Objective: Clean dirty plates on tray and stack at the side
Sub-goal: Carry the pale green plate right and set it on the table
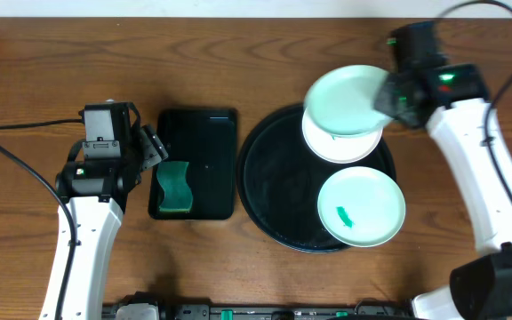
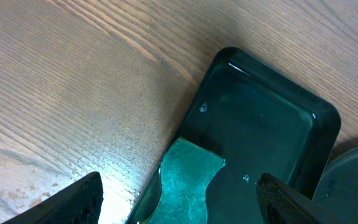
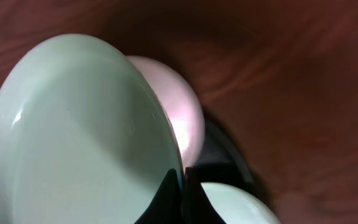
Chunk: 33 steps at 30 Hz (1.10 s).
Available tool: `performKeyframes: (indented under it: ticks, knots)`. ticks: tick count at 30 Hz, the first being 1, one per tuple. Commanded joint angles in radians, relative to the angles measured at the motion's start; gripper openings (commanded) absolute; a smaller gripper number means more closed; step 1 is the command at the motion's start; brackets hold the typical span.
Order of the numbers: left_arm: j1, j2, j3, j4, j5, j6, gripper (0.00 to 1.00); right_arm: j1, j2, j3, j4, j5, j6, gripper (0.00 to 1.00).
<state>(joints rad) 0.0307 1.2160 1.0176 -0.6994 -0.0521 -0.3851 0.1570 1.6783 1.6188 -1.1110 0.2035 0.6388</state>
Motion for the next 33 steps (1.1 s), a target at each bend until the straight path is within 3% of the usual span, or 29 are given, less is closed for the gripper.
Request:
performKeyframes:
  ticks: [1, 14, 33]
  knots:
    - [-0.002, 0.0, 0.017, 0.0, -0.013, -0.001, 0.79, -0.1, -0.011, 0.002, -0.03, -0.014, -0.04, 0.01]
    - [-0.002, 0.0, 0.017, 0.0, -0.013, -0.001, 0.8, -0.401, -0.008, -0.089, -0.105, 0.007, -0.142, 0.01]
    - [-0.002, 0.0, 0.017, 0.0, -0.013, -0.001, 0.79, -0.577, -0.008, -0.551, 0.358, -0.003, -0.12, 0.01]
